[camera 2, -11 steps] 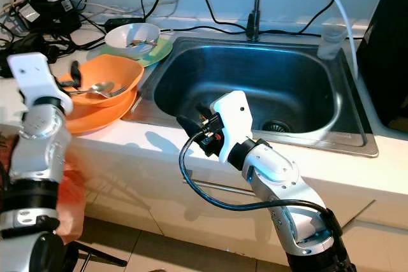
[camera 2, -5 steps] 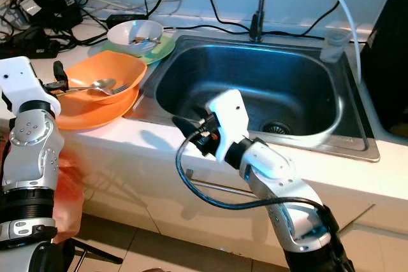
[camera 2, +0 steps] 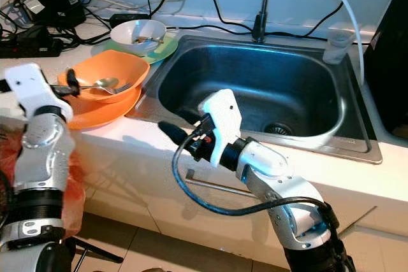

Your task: Kitchen organization

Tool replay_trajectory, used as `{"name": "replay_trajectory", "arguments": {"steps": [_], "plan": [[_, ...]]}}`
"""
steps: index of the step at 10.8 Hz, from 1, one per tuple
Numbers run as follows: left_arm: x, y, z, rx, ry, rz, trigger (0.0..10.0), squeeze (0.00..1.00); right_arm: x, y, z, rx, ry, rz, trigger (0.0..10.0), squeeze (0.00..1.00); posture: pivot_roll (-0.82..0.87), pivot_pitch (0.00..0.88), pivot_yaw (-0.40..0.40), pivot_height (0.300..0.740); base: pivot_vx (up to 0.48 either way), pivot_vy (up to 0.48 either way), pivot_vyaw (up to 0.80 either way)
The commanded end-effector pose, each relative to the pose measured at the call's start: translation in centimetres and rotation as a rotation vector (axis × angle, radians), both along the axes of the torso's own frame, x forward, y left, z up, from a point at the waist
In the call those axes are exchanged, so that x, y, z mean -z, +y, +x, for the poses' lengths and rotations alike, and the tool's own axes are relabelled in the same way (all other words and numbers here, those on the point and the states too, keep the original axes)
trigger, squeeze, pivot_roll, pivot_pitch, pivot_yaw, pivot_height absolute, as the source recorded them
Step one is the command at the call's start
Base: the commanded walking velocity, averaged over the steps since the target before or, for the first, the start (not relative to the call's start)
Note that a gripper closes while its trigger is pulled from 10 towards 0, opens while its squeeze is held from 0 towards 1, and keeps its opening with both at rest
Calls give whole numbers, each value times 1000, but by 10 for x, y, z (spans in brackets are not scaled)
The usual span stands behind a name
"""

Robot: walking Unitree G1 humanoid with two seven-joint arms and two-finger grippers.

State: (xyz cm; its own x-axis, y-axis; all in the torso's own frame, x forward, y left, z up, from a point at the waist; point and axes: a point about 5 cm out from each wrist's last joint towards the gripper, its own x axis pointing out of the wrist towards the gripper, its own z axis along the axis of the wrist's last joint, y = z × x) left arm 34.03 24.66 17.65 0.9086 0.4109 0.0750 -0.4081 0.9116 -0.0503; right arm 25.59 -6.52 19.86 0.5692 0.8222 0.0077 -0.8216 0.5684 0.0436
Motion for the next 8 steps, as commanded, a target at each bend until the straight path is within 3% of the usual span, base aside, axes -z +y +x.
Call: {"name": "replay_trajectory", "arguments": {"steps": [1, 8], "plan": [[-3, -3, 4, 15, -1, -11, 10000, 0, -4, 4, -1, -40, -5, 1, 10000, 0, 21, 0, 55, 740, 0, 0, 0], [-1, -9, 20, 47, -7, -105, 10000, 0, -6, 5, 0, -85, -18, -13, 10000, 0, -7, 0, 59, 740, 0, 0, 0]]}}
